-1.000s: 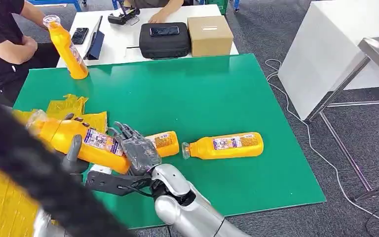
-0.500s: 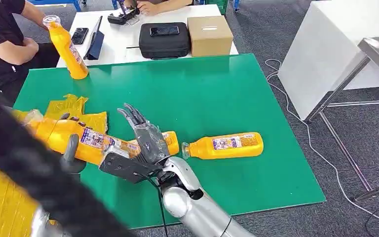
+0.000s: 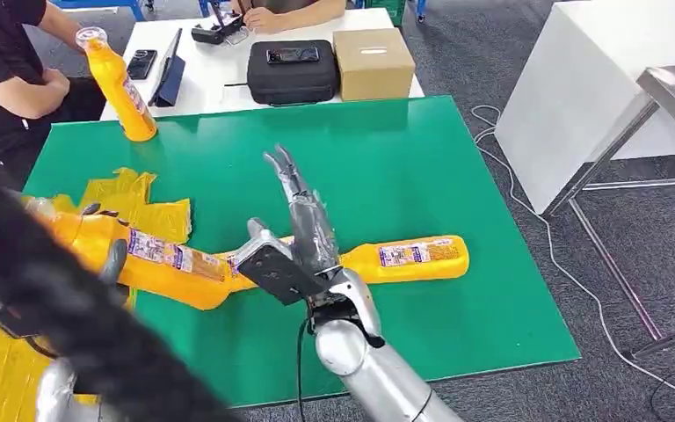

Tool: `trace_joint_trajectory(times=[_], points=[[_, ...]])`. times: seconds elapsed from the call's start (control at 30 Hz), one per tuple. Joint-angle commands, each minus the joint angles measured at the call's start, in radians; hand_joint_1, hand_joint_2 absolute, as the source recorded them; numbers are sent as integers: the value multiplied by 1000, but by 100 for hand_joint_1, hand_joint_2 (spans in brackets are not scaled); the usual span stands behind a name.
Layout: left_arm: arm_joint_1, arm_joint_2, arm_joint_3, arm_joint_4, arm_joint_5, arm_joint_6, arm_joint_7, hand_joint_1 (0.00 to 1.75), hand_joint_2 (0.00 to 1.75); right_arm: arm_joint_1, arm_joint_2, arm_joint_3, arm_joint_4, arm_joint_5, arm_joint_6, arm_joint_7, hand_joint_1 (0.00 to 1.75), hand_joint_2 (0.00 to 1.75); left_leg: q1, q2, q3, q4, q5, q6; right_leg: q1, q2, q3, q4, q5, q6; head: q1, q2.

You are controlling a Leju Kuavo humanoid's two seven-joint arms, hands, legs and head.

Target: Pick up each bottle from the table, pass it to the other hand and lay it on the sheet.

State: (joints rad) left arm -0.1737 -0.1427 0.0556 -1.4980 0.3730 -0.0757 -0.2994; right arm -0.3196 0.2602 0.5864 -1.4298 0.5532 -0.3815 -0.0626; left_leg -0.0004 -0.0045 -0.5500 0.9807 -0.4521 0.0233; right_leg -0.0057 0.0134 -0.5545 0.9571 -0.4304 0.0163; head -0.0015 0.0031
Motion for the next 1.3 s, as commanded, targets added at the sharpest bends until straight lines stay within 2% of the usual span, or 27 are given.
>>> trace_joint_trajectory(times=[0.03,0.17,0.27,0.37,0.43,0.53,0.63,0.77,0.8,0.93,1.17,1.23,1.3], points=[[-53,57,123,-42,-201,107,-21,175,175,12,-64,-38,0,-10,-6,-2,0,0,2,0,3,0,-1,-2,2,-2,4,-1,-1,-1,0,0],[-125,115,140,3,-288,172,-24,175,175,8,-67,-26,1,-23,-8,2,0,0,1,-1,0,0,0,-1,2,-2,1,0,0,0,0,0],[-142,128,142,17,-321,203,-27,175,175,1,-66,-23,5,-32,0,9,0,0,2,-1,2,0,-1,-2,2,-3,3,0,-1,0,0,0],[-181,170,106,62,-480,314,-24,175,175,-17,-59,-18,13,-41,10,20,0,0,2,-1,3,0,0,-2,2,-2,3,-1,-1,-1,0,0],[-209,186,84,95,-568,366,-8,175,175,-11,-59,-15,-3,-44,15,32,0,0,1,-3,2,0,0,-2,2,-4,3,0,-1,-1,0,0],[-216,186,80,99,-571,368,-6,175,175,-8,-60,-13,-9,-44,17,34,0,0,2,-3,1,1,0,-2,2,-5,3,0,-1,-1,0,0],[-245,215,41,141,-767,501,-5,175,175,-2,-61,-7,-20,-46,31,46,0,0,1,-2,1,0,0,-1,1,-3,1,0,0,0,0,0],[-247,237,-39,263,-1060,758,-52,175,175,-12,-68,21,0,-75,34,31,0,0,1,-3,2,-1,0,-1,1,-4,3,-1,-1,0,0,0],[-242,208,-16,297,-1194,774,-65,175,175,-12,-70,26,7,-82,27,28,0,0,0,-2,2,-1,0,-1,0,-3,3,-1,-1,0,0,0],[-247,172,-50,413,-1289,774,-58,175,175,0,-85,30,-8,-83,14,29,0,0,0,-3,5,-3,1,-1,0,-5,5,-2,-1,0,0,0],[-247,172,-50,413,-1289,774,-58,175,175,0,-85,30,-8,-83,14,29,0,0,0,-2,3,-1,0,-1,0,-4,3,-1,-1,0,0,0],[-239,183,-99,456,-1366,774,-24,175,175,3,-98,40,-20,-84,13,30,0,0,1,-3,4,-1,0,-2,1,-5,5,-2,-1,-1,0,0],[-214,166,-80,498,-1486,774,-16,175,175,12,-114,50,-9,-87,9,30,0,0,1,-3,6,-2,-1,-2,1,-5,6,-2,-2,0,0,0]])
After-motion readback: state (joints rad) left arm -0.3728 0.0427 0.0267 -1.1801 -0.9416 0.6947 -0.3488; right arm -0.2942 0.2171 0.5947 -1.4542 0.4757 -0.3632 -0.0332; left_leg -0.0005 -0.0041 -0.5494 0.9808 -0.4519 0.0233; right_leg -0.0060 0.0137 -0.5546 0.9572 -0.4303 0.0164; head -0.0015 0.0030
